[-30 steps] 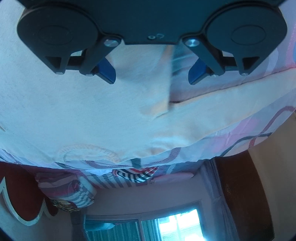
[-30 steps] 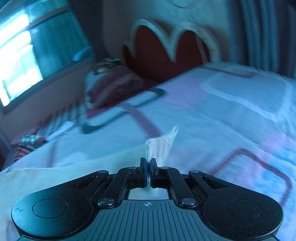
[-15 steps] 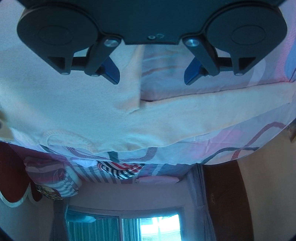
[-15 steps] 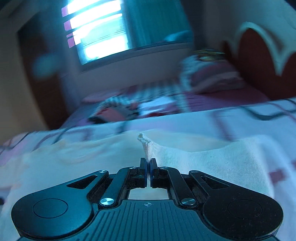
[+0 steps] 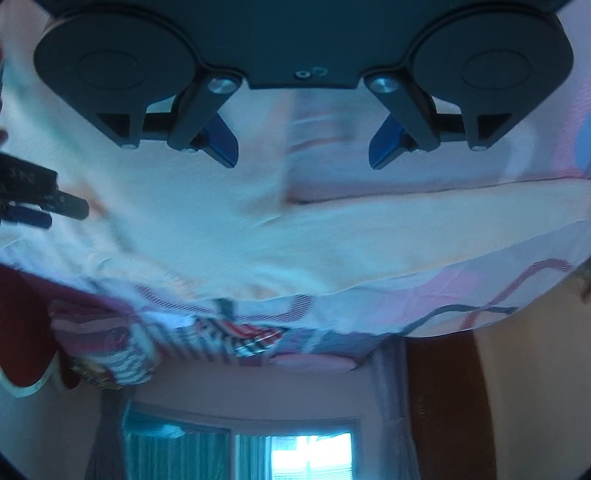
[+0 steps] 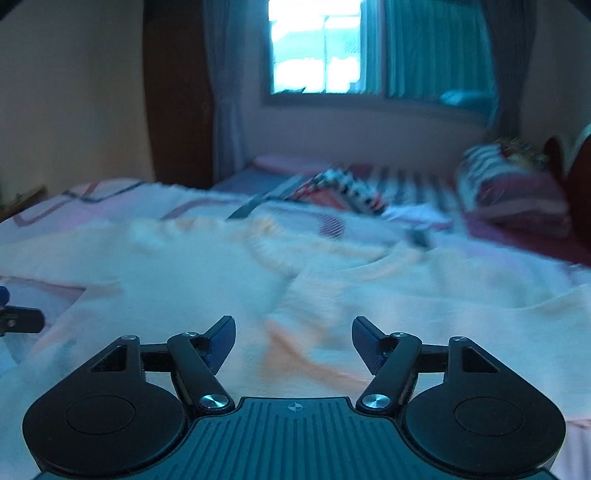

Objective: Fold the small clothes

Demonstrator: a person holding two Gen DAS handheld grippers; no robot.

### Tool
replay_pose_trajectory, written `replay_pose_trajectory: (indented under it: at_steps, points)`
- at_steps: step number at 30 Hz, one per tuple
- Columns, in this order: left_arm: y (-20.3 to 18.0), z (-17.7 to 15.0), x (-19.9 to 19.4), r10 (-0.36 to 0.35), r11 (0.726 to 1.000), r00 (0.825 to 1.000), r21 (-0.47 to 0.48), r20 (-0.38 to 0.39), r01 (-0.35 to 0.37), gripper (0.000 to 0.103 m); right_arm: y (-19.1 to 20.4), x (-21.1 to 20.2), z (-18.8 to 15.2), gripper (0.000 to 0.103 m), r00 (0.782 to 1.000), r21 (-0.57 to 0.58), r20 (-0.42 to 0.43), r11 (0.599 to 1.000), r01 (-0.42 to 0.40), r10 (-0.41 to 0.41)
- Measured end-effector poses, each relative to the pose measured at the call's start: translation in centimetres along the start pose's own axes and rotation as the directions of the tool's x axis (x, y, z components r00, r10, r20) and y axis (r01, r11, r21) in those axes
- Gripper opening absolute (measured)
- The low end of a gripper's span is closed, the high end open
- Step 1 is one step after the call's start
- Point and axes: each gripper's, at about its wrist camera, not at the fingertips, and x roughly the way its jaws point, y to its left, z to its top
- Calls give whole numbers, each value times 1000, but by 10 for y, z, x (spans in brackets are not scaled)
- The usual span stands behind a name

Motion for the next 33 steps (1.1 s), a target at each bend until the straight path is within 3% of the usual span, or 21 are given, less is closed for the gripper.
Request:
replay_pose_trajectory:
  at_steps: [1,2,3,4,8,11,14,16,17,23,28,33]
  points:
    - [-9,5,2,-30,1000,1000,-3,4,30,71,-11,-8,-2,52,1000,41,24,999,7,-8]
    - [-20,9,5,-67,998,998,-3,9,68,68,-22,-19,-3,30,999,93,33,996,13,-16]
    - [-33,15,8,-112,994,994,-1,15,112,56,-36,-26,-3,18,999,143,22,989,38,-41]
    - [-47,19,12,-162,987,987,0,15,162,46,-50,-32,-5,17,997,188,17,980,67,-72]
    - [-94,34,40,-335,941,942,-58,-38,332,47,-109,-62,-11,17,983,322,6,931,169,-181]
    - [-119,37,60,-372,927,925,-70,-76,368,45,-147,-81,-17,17,971,373,-13,900,227,-239]
    - [-135,38,81,-384,923,916,-77,-116,377,28,-178,-100,-27,17,959,414,-31,870,269,-282]
    - [-144,36,90,-375,927,919,-62,-122,370,6,-193,-113,-34,17,953,442,-44,850,287,-300]
    - [-147,36,92,-371,929,921,-51,-120,368,3,-199,-117,-36,17,951,454,-50,841,293,-304]
    - [-141,49,69,-326,945,945,11,2,326,2,-213,-127,-41,17,951,486,-65,823,293,-301]
    - [-92,61,56,-231,973,969,1,83,232,2,-203,-117,-32,17,959,472,-50,839,269,-279]
    - [-42,60,57,-150,987,985,-47,81,154,2,-188,-104,-24,17,969,449,-36,862,235,-245]
